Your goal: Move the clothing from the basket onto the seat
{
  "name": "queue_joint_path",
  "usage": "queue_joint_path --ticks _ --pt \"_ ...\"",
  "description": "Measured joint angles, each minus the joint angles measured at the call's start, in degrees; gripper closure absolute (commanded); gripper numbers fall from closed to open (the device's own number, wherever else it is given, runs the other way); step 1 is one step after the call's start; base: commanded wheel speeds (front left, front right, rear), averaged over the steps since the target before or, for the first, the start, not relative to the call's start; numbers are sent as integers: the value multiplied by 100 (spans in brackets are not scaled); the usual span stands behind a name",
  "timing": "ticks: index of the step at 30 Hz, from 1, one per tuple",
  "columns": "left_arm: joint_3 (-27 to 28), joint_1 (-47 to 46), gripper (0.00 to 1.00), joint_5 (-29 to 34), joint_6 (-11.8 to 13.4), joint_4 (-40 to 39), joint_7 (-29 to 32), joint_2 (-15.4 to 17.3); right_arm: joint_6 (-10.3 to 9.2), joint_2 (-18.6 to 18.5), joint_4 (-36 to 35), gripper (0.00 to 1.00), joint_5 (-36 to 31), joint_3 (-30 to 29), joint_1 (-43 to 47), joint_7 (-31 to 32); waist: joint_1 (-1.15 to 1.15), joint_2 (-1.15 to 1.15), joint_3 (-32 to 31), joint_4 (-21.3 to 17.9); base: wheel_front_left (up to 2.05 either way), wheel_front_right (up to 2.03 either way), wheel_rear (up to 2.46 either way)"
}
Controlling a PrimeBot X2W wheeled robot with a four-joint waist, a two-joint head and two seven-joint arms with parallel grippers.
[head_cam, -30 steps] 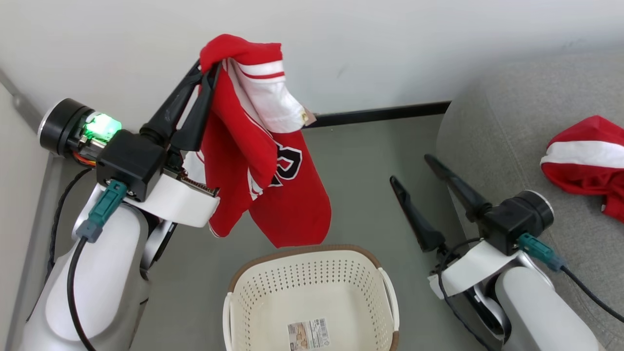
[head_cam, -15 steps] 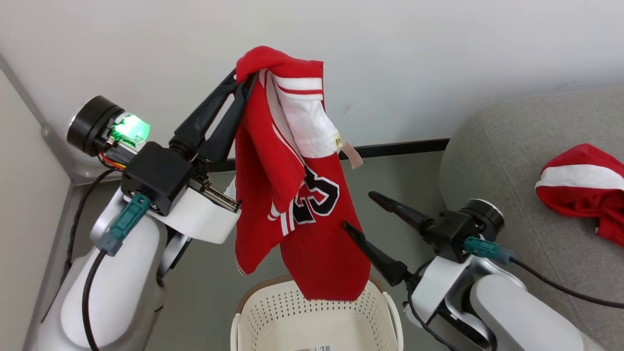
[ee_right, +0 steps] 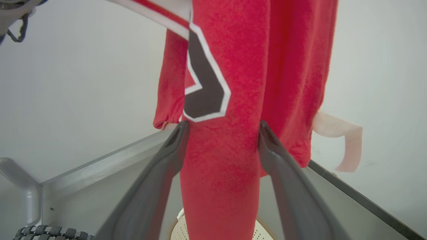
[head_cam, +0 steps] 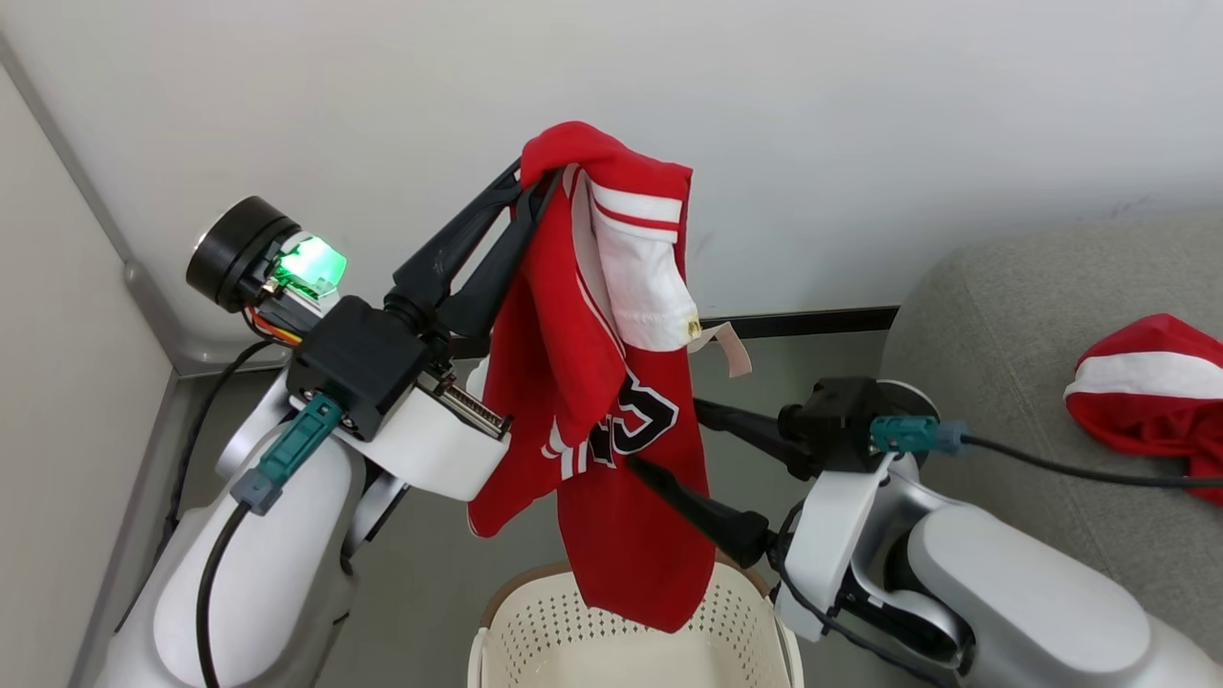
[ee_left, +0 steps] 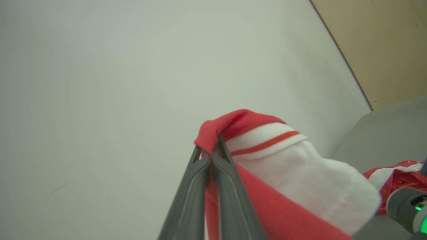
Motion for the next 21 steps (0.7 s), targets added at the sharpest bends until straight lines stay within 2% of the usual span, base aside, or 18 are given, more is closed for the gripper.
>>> queue_joint_path --ticks 5,12,13,14,15,16,17,21 --pt "-73 0 100 -51 -23 16 0 -20 0 -45 -13 0 286 207 -279 76 0 0 -15 64 0 0 0" --pt "-163 -1 100 -115 -24 90 0 -58 0 53 187 0 278 557 -521 97 0 0 4 124 0 0 0" --pt "-175 -2 100 -141 -24 100 0 -66 0 60 226 15 245 626 -559 77 0 0 9 133 0 0 0" --pt "-186 -2 100 -158 -25 112 0 -76 0 65 263 53 221 668 -584 30 0 0 15 143 0 0 0" --pt "-194 -3 100 -166 -25 130 0 -86 0 66 312 63 177 710 -606 -9 0 0 21 153 0 0 0" --pt "-203 -3 100 -175 -25 149 0 -92 0 63 355 86 129 772 -642 -26 0 0 28 162 0 0 0" --pt "-211 -3 100 -192 -27 172 0 -96 0 63 377 100 111 811 -668 -62 0 0 36 170 0 0 0" --pt "-176 -2 100 -268 -34 292 0 -85 0 63 446 100 94 879 -700 -237 0 0 67 186 0 0 0"
